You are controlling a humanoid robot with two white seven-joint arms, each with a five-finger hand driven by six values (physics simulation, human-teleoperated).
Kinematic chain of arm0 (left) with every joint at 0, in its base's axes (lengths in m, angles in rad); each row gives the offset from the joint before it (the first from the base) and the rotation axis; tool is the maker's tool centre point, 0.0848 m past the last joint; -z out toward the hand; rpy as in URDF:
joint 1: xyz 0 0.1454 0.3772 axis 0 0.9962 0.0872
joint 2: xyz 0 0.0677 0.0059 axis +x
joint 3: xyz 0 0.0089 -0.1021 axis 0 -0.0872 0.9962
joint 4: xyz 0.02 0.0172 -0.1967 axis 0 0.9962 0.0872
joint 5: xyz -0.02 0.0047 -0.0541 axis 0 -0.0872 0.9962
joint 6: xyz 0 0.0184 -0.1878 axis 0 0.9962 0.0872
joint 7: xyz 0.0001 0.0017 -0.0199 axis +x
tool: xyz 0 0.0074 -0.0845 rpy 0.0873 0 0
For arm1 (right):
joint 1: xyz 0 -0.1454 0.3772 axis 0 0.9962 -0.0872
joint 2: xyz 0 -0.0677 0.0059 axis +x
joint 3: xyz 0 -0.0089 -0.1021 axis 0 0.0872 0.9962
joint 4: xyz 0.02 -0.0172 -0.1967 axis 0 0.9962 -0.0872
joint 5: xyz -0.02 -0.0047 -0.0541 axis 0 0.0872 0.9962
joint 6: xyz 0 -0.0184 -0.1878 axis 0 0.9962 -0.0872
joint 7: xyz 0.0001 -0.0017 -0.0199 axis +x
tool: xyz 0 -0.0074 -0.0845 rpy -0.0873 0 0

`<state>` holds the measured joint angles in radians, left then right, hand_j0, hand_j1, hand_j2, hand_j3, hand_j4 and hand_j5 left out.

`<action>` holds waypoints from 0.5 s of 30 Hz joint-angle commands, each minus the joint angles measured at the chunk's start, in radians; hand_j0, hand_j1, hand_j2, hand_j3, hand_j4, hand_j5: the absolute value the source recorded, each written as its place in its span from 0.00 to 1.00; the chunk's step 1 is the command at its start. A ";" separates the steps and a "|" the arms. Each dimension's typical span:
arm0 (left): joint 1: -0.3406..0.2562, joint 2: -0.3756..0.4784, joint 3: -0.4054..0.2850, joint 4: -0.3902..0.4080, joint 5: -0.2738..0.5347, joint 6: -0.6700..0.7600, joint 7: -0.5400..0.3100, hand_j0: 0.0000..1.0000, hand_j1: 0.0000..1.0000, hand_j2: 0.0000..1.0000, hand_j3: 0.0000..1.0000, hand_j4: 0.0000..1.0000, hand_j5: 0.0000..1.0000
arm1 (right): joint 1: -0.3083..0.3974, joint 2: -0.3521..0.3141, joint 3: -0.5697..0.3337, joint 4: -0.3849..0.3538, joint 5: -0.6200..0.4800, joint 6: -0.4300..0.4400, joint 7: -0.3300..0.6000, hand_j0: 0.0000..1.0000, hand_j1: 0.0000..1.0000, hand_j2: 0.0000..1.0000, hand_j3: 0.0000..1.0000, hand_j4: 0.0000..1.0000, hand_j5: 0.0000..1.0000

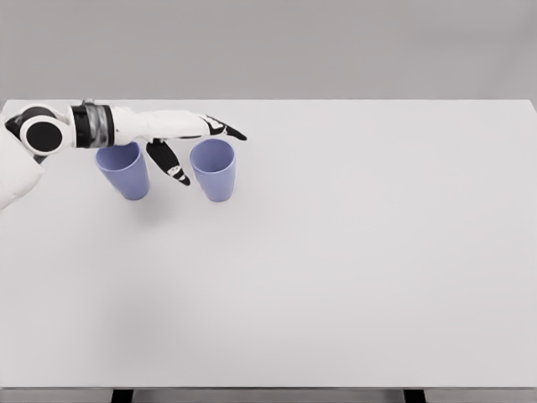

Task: Place the right cup on the left cup with left arm

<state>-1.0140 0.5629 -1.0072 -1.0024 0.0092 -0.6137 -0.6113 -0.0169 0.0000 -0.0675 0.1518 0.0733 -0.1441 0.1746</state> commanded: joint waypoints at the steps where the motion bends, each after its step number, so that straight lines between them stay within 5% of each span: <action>1: 0.002 0.005 0.009 -0.019 0.006 0.003 0.000 1.00 1.00 1.00 1.00 1.00 1.00 | 0.000 0.000 0.000 0.000 0.000 0.000 0.000 1.00 1.00 1.00 1.00 1.00 1.00; 6: 0.002 -0.005 -0.002 -0.025 0.005 0.003 0.000 1.00 1.00 1.00 1.00 1.00 1.00 | 0.000 0.000 0.000 0.000 0.000 0.000 0.000 1.00 1.00 1.00 1.00 1.00 1.00; 13: 0.002 -0.040 0.009 -0.012 -0.110 0.003 0.000 1.00 1.00 1.00 1.00 1.00 1.00 | 0.000 0.000 0.000 0.000 0.000 0.000 0.000 1.00 1.00 1.00 1.00 1.00 1.00; 14: 0.002 -0.040 0.009 -0.012 -0.112 0.003 0.000 0.99 0.99 0.99 0.99 0.99 0.99 | 0.000 0.000 0.000 0.000 0.000 0.000 0.000 1.00 1.00 1.00 1.00 1.00 1.00; 15: 0.002 -0.040 0.007 -0.012 -0.112 0.003 0.000 0.86 0.86 0.86 0.86 0.86 0.86 | 0.000 0.000 0.000 0.000 0.000 0.000 0.000 1.00 1.00 1.00 1.00 1.00 1.00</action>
<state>-1.0109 0.5273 -1.0026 -1.0153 -0.0942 -0.6135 -0.6113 -0.0169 0.0000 -0.0675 0.1517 0.0733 -0.1441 0.1746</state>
